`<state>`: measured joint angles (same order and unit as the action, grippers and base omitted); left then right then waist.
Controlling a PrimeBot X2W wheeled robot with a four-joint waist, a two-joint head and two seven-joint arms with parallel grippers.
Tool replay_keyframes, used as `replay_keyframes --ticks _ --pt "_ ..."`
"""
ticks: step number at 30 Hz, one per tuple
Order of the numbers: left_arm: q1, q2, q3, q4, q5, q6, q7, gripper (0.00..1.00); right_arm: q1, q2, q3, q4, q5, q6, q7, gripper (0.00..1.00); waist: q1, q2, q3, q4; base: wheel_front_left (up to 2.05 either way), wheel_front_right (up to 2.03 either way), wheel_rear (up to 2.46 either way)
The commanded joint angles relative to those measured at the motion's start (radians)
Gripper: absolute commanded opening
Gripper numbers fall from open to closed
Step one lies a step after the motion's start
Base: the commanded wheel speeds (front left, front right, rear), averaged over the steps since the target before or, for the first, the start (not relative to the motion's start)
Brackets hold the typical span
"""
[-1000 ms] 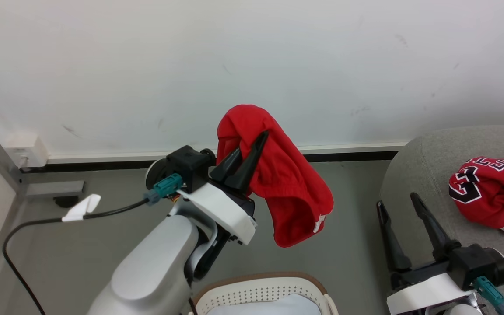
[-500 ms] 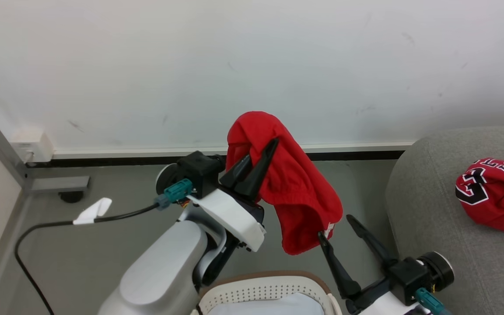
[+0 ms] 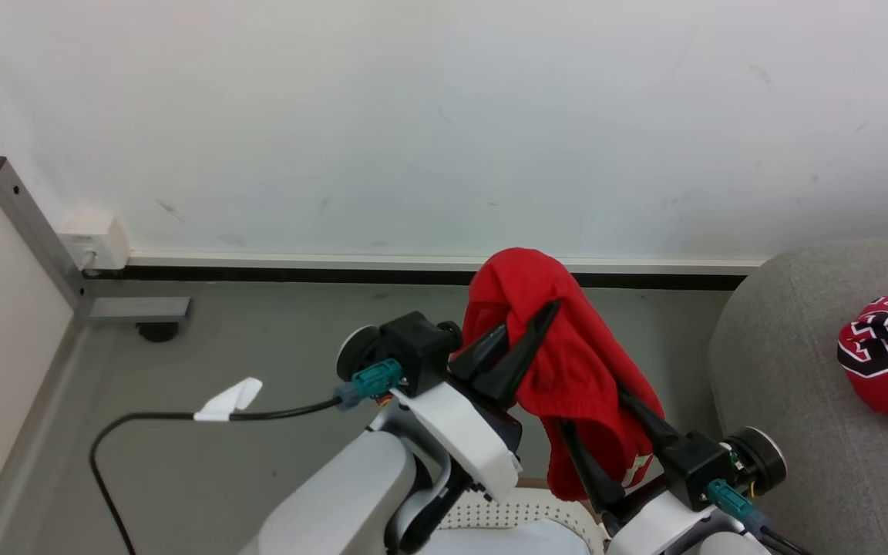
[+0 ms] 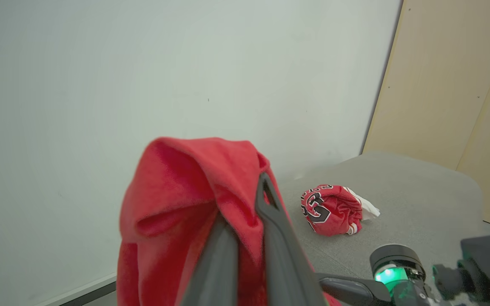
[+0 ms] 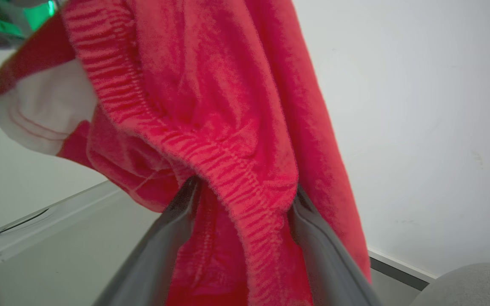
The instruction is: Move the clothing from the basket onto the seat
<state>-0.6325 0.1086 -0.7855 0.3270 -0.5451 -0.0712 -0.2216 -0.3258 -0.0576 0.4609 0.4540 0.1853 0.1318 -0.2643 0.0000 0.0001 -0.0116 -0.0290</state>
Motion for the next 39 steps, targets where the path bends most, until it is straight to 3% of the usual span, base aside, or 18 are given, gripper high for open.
replay_keyframes --ticks 1,6,7,9,10,31,32,33,34,36,39 --pt "0.015 -0.002 -0.005 -0.004 -0.008 -0.004 0.0 0.0 -0.008 0.001 -0.006 0.009 0.002 -0.002 0.0 1.0 0.0 -0.0001 0.0 0.009 0.0 0.0 0.0" --pt "0.031 -0.011 -0.033 -0.018 -0.01 -0.007 0.006 0.0 -0.019 0.005 -0.02 0.029 0.005 -0.002 0.0 1.0 0.0 -0.0001 -0.001 0.03 0.0 0.0 0.0" --pt "0.033 -0.012 -0.037 -0.021 -0.011 -0.007 0.008 0.0 -0.021 0.005 -0.021 0.032 0.008 -0.002 0.0 0.74 0.0 -0.0001 -0.001 0.033 0.0 0.0 0.0" --pt "0.037 -0.014 -0.045 -0.025 -0.011 -0.009 0.011 0.0 -0.023 0.006 -0.026 0.037 0.013 -0.002 0.0 0.07 0.0 -0.0001 -0.001 0.038 0.0 0.0 0.0" --pt "0.039 -0.014 -0.048 -0.027 -0.01 -0.009 0.012 0.0 -0.023 0.006 -0.028 0.039 0.016 -0.002 0.0 0.0 0.0 -0.0001 -0.001 0.04 0.0 0.0 0.0" --pt "0.046 0.008 -0.052 -0.015 -0.025 0.007 0.008 0.0 0.006 0.007 -0.06 -0.013 0.07 -0.002 0.0 0.0 0.0 -0.0001 0.002 0.023 0.0 0.0 0.0" --pt "0.046 0.008 -0.053 -0.014 -0.025 0.007 0.007 0.05 0.007 0.007 -0.065 -0.017 0.07 -0.002 0.0 0.0 0.0 -0.0001 0.002 0.021 0.0 0.0 0.0" --pt "0.047 0.009 -0.053 -0.013 -0.025 0.01 0.006 0.32 0.009 0.007 -0.07 -0.021 0.066 -0.002 0.0 0.0 0.0 -0.0001 0.002 0.018 0.0 0.0 0.0" --pt "0.047 0.009 -0.053 -0.013 -0.025 0.01 0.006 0.32 0.009 0.007 -0.07 -0.021 0.066 -0.002 0.0 0.0 0.0 -0.0001 0.002 0.018 0.0 0.0 0.0" --pt "0.05 0.009 -0.054 -0.013 -0.027 0.014 0.004 1.0 0.016 0.007 -0.083 -0.028 0.062 -0.002 0.0 0.0 0.0 -0.0001 0.002 0.013 0.0 0.0 0.0" --pt "0.059 0.013 -0.057 -0.014 -0.029 0.017 0.004 1.0 0.02 0.007 -0.117 -0.046 0.062 -0.002 0.0 0.0 0.0 -0.0001 0.002 0.002 0.0 0.0 0.0"
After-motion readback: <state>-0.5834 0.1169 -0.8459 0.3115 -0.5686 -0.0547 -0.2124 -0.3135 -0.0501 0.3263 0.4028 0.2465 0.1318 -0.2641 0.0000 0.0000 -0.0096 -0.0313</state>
